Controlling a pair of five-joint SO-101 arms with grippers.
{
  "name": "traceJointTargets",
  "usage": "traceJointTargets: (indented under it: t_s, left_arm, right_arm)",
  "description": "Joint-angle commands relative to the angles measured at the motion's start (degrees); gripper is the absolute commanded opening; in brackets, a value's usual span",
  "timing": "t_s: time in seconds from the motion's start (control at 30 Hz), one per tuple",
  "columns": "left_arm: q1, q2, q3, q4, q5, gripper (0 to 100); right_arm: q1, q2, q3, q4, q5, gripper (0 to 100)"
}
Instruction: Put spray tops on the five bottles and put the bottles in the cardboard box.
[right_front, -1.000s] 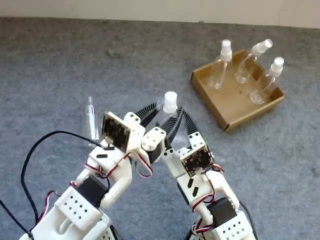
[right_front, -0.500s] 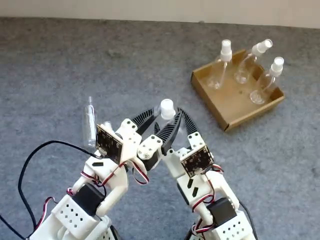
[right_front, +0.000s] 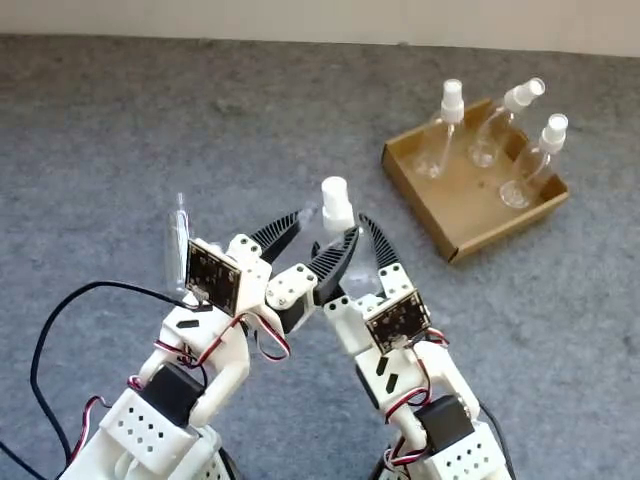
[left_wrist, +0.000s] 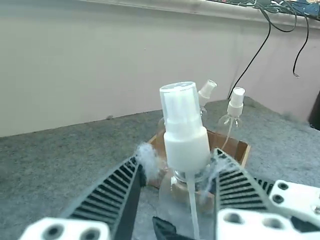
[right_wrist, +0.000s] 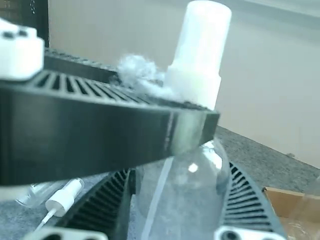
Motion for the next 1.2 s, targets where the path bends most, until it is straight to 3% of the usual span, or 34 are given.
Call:
traceJointTargets:
  t_s: [0.0, 0.37, 0.53, 0.7, 1.03, 1.17]
  left_arm:
    - [-1.01, -0.92, -2.42, 0.26, 0.09, 15]
    - [-2.33, -3.47, -2.51, 0.88, 0.09, 15]
    - [-1.45, -14.29, -3.3, 11.96, 0.0, 15]
    - [-1.71, -20.97, -3.12, 14.59, -0.09, 15]
    - [-5.49, -15.43, -3.03, 14.59, 0.18, 14]
    - [-5.49, -13.14, -3.12, 14.33, 0.18, 4]
  right_arm:
    - [0.84, -1.01, 9.63, -0.22, 0.53, 17.3]
    - [0.92, -1.01, 9.63, -0.22, 0.53, 17.3]
    - [0.92, -1.01, 9.63, -0.22, 0.53, 17.3]
    - [0.92, -1.01, 9.63, -0.22, 0.53, 17.3]
    - [4.44, -1.19, 9.63, -0.66, 0.53, 17.3]
    - [8.4, -1.27, 8.4, -1.63, 0.44, 17.3]
